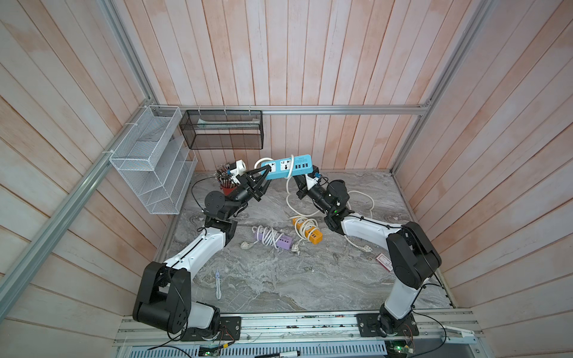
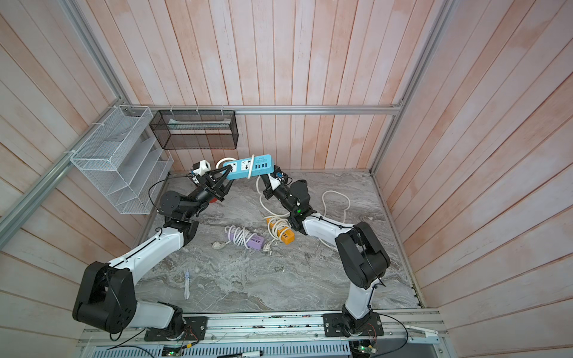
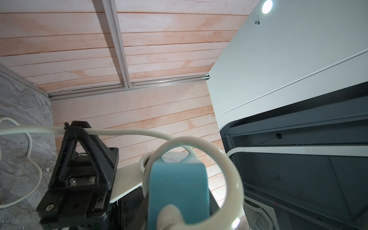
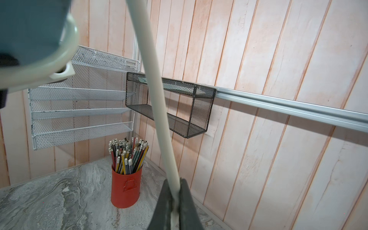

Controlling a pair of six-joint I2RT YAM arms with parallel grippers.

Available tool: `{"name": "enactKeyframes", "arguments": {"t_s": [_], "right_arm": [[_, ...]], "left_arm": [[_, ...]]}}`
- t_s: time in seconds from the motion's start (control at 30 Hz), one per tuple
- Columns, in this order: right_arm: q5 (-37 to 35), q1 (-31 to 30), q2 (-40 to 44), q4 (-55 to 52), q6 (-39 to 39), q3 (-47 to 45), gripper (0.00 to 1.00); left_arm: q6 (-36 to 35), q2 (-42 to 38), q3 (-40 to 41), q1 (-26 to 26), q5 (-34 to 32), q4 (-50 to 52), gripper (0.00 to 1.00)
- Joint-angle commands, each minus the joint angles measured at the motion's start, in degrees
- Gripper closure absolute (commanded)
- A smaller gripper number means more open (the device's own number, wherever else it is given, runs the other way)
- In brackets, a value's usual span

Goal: Unwrap the cord wrapped around the power strip
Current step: Unwrap the power cord from the power strip.

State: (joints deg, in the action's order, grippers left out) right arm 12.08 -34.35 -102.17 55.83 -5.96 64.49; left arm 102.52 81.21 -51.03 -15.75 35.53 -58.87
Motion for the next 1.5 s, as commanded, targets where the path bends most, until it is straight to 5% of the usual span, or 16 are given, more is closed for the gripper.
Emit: {"name": "enactKeyframes", "arguments": {"t_s": [0.0,0.3,0.63,1.13,1.47], "right_arm": [[-1.44,2.32,4.09,-1.16,1.2,-2.17,1.0],[0.87,7.39,10.42,-12.88,-4.51,0.93,1.0],[7.27,5.0,15.12,-30.52,-11.09,8.98,1.0],[0.17,-0.82,26.71,-47.67,-9.37,-6.74,1.0],[1.92,14.48,14.0,-46.4,-0.46,0.42,1.0]], "left_arm": [[-0.34,-2.11,0.33,0.37,-0.1,-2.2,1.0],[-4.06,-0.98,4.91,1.56,1.6,2.05,1.0],[-7.14,4.09,4.83,2.49,0.37,2.07,1.0],[-3.46,15.11,-9.49,5.2,-2.2,-8.17,1.0],[-2.54,8.46,-6.42,4.32,1.35,-6.38,1.0]]}}
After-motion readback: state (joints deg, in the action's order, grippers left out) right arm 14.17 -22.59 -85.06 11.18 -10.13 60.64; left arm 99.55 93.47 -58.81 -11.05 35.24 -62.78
